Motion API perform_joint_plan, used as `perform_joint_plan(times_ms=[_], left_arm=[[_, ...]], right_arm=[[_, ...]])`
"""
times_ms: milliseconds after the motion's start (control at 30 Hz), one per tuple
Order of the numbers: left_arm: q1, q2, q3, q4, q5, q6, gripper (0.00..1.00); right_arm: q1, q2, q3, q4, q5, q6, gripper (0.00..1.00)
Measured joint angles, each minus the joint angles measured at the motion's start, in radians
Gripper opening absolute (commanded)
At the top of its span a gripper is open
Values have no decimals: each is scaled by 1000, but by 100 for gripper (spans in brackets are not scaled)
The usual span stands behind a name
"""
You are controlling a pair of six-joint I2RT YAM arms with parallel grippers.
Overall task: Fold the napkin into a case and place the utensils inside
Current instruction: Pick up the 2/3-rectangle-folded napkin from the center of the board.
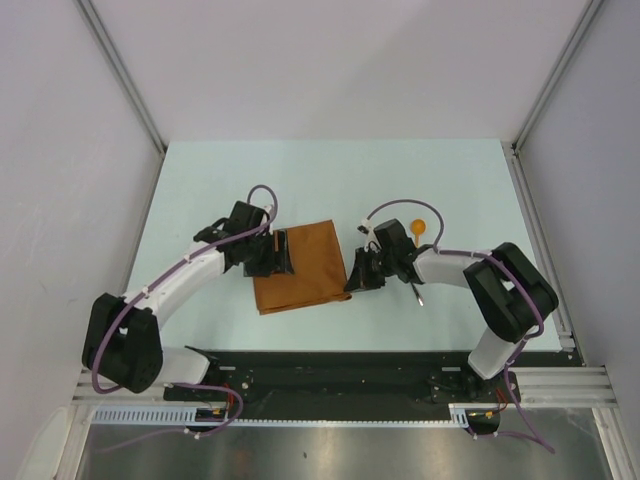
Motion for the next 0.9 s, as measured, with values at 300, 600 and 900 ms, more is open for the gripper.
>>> perform_joint_plan(times_ms=[300, 600, 900], left_arm=[[37, -22, -1, -11, 4, 20, 71], [39, -22, -14, -18, 30, 35, 72], [-39, -48, -73, 23, 56, 24, 77]], right_arm=[[60, -23, -44, 54, 0, 134, 0], [180, -69, -121, 180, 11, 326, 28], [50, -162, -122, 126, 8, 278, 63]])
